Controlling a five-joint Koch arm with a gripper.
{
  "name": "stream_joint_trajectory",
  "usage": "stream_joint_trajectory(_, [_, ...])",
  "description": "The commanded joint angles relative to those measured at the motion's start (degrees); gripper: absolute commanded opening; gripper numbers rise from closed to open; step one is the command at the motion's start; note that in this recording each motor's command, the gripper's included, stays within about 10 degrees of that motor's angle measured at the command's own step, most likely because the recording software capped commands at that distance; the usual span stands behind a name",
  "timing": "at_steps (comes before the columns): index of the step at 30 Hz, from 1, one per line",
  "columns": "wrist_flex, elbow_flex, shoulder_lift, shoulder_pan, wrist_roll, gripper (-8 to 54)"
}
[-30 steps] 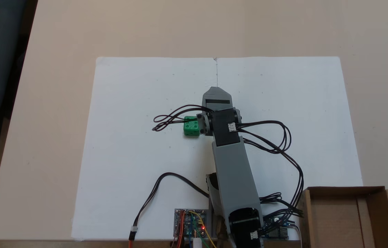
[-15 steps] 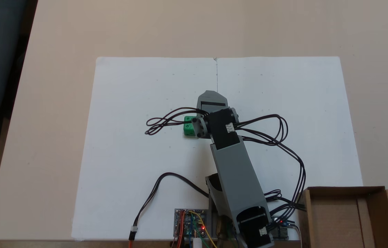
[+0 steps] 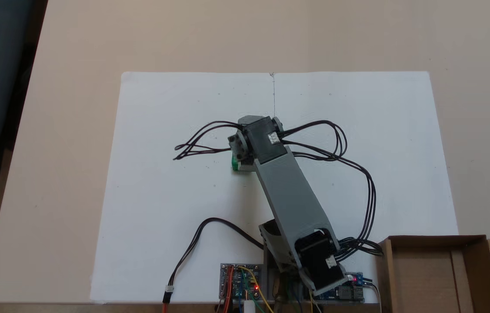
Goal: Grasp a green dice and put it in the bin.
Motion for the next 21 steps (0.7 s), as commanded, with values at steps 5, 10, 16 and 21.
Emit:
stream_joint_trajectory(5, [-5.6,-3.9,-4.2,-3.6,5.5,43.2])
stream_joint_trajectory(10, [-7.0,-3.9,-7.9,-5.3,7.9,43.2])
stream_joint_trajectory(16, [-7.0,-3.8,-9.1,-4.7,11.5,43.1])
stream_joint_trajectory(21, [-6.5,-3.7,-9.1,-4.0,13.6,43.2])
